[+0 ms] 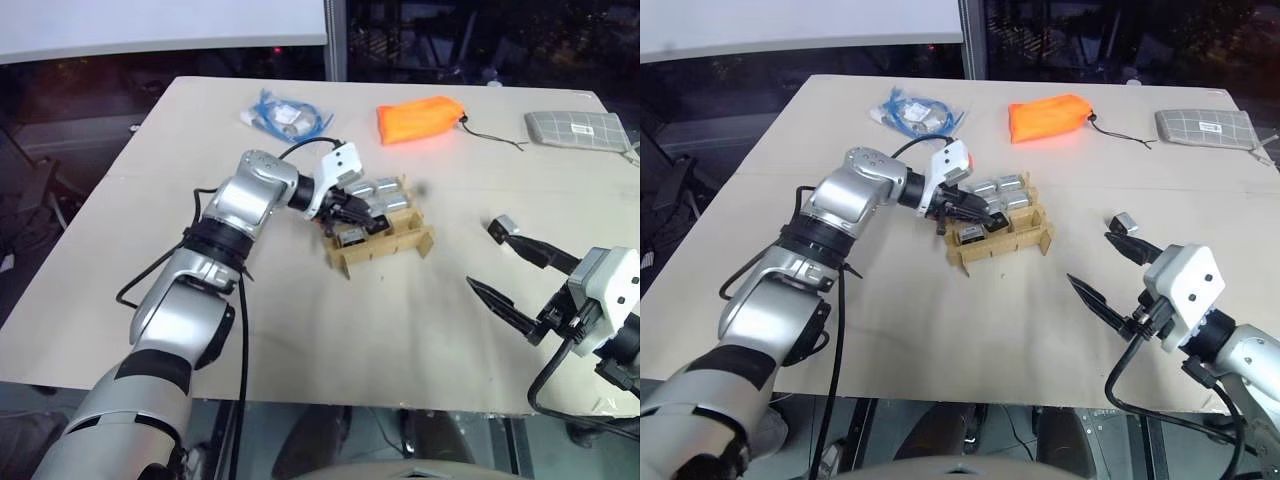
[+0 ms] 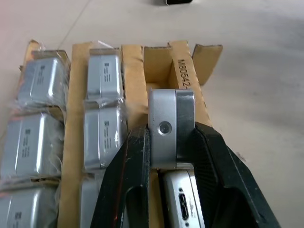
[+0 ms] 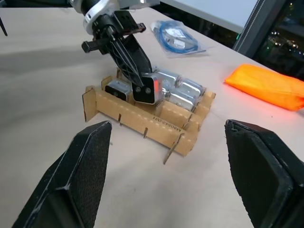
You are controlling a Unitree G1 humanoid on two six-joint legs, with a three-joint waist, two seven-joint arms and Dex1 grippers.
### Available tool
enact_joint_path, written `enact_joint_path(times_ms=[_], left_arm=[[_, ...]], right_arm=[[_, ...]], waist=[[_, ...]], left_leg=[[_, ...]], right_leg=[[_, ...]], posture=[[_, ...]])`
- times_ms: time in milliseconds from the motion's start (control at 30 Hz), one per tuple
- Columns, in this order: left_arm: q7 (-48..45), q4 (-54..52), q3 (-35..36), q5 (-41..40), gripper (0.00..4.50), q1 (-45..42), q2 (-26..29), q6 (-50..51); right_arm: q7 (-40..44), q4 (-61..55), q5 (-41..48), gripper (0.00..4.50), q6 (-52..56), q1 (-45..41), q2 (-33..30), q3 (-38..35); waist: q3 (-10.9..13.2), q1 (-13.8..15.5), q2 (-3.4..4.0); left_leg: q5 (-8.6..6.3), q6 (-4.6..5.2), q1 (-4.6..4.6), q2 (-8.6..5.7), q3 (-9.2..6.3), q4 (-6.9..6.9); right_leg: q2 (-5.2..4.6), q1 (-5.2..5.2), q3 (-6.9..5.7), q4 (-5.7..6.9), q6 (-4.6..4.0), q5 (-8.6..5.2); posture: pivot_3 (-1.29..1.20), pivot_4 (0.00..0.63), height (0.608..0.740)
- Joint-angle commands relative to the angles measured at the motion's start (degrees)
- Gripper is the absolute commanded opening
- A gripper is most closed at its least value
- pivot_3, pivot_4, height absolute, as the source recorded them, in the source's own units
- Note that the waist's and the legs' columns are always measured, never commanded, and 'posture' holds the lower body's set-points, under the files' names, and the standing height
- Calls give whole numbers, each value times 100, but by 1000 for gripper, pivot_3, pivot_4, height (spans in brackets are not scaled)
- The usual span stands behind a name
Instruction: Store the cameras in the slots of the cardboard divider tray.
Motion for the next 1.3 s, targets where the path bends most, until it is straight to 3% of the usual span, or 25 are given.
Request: enact_joint_path(times_ms=[33, 200, 400, 433, 600, 900, 1100, 1200, 1300], left_arm=[[-105, -106, 3, 229, 691, -128, 30, 13], [-69, 75, -21, 521, 691, -174, -44, -51], [75, -421, 407, 376, 3537, -116, -68, 108], [77, -631, 527, 267, 3690, -73, -31, 244], [316, -2338, 1433, -586, 3690, 567, 176, 1178], [907, -5269, 3191, -2417, 3690, 2975, 207, 1158], [1023, -5960, 3947, -3320, 3690, 4402, 508, 1280], [1091, -6263, 4356, -3742, 4482, 5173, 712, 1373], [1240, -6542, 4586, -3816, 4482, 5750, 769, 1171]], right_arm=[[-56, -144, -20, 3763, -158, -11, -31, -48], [-89, -168, -45, 3763, -143, 3, -23, -16], [-293, -162, -322, 3835, -108, 43, -2, 108], [-350, -143, -326, 3835, -25, 46, -5, 145], [-635, 332, -378, 3835, 579, -399, -157, 453], [-785, 2814, -1114, 3835, 1010, -2311, -516, 1108], [-635, 3908, -1175, 3835, 1166, -3249, -472, 1333], [-429, 4299, -1213, 3835, 1226, -3525, -519, 1508], [-294, 4575, -1240, 3835, 1322, -3719, -533, 1621]], waist=[[0, -24, 0], [0, -101, 0], [0, -92, 0], [1, -92, -1], [-1, -142, 2], [0, -83, 2], [-1, -87, 4], [-1, -90, 4], [-2, -80, 6]], left_leg=[[-3, 5, 0, 0, 0, 0], [-10, 17, 0, 0, -1, 3], [-12, 20, 1, 0, -2, 12], [-12, 20, 0, 0, -1, 14], [-12, 19, 2, 0, 1, 16], [1, -3, 7, 5, 6, 21], [1, -3, 9, 5, 15, 19], [0, -2, 8, 5, 13, 18], [-12, 19, 9, 5, 16, 17]], right_leg=[[0, 0, 0, 2, 0, 0], [0, -1, 0, 7, 0, 0], [-1, -1, -1, 17, 1, 0], [-1, -1, -2, 18, 1, 0], [-1, -5, 6, 26, 1, -1], [-3, -7, 10, 41, -2, 0], [-3, -8, 18, 38, -3, 1], [-3, -8, 17, 37, -4, 0], [-4, -7, 19, 36, -4, 0]], posture=[[0, 150, 740], [0, 150, 740], [0, 150, 740], [0, 150, 740], [0, 150, 740], [0, 150, 740], [0, 150, 740], [0, 150, 740], [0, 150, 740]])
